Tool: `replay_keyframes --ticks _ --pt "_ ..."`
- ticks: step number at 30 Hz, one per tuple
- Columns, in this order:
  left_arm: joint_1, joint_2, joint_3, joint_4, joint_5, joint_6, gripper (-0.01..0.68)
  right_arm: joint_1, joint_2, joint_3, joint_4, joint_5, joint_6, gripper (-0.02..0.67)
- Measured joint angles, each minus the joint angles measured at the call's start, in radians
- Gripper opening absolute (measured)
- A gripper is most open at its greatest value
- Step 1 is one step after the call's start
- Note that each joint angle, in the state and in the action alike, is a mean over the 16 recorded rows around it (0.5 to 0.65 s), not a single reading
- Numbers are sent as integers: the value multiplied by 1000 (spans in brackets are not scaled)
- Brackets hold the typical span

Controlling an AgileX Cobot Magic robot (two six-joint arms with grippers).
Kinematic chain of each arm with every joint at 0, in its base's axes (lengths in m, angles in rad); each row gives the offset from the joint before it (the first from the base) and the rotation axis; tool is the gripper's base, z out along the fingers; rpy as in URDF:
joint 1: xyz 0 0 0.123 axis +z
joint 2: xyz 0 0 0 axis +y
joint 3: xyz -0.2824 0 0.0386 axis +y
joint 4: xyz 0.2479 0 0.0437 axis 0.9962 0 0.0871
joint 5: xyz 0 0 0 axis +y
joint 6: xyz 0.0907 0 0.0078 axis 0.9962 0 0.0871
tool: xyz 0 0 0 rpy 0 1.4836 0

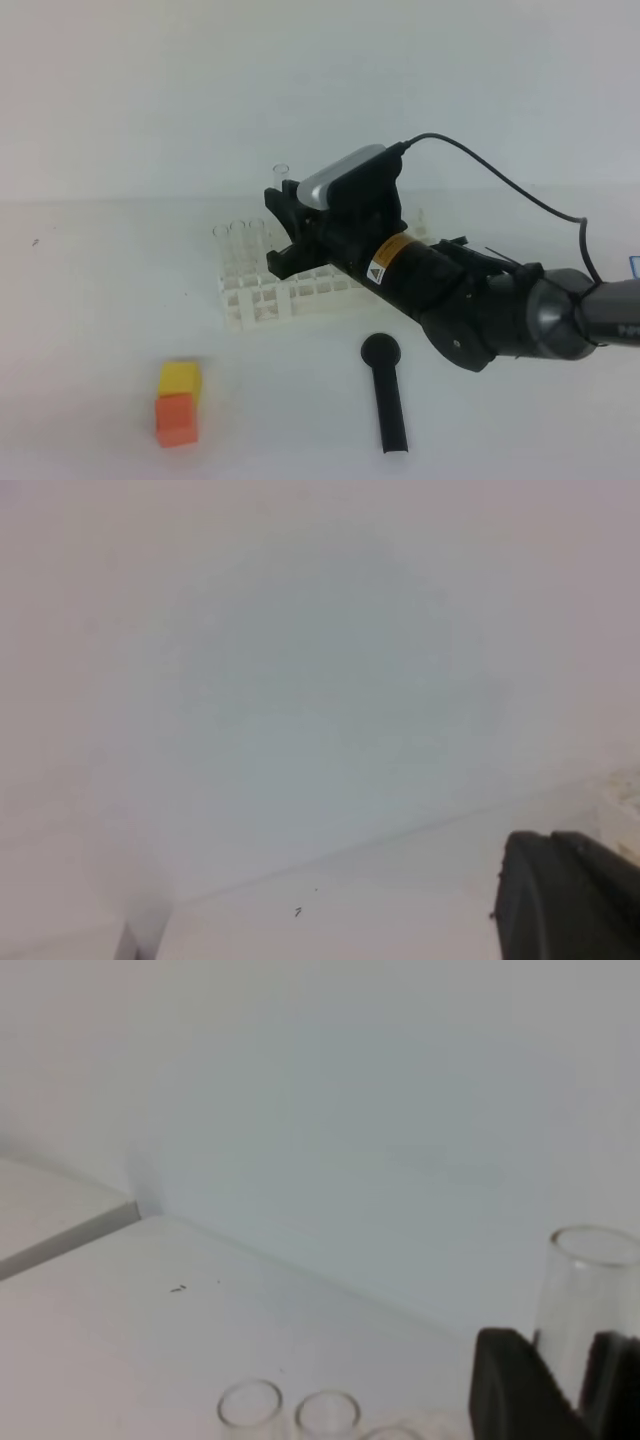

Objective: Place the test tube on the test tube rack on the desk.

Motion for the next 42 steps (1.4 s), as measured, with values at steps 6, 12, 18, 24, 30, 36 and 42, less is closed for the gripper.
replay_keyframes --ticks 6,12,18,24,30,36,42 --pt "0 0 0 0 0 0 -1 0 19 -6 0 13 3 132" --pt "0 0 0 0 0 0 -1 0 26 -6 0 29 3 202" --pt "0 0 0 0 0 0 -1 0 20 -6 2 42 -6 336" --pt "0 0 0 0 0 0 -1 0 -35 -6 3 110 -54 435" --pt "0 0 0 0 0 -1 -1 0 -158 -6 4 292 -161 328" --pt "0 0 0 0 0 -4 -1 -3 -332 -1 4 539 -311 147" --pt "0 0 0 0 0 -6 -1 -35 -529 50 17 717 -456 20"
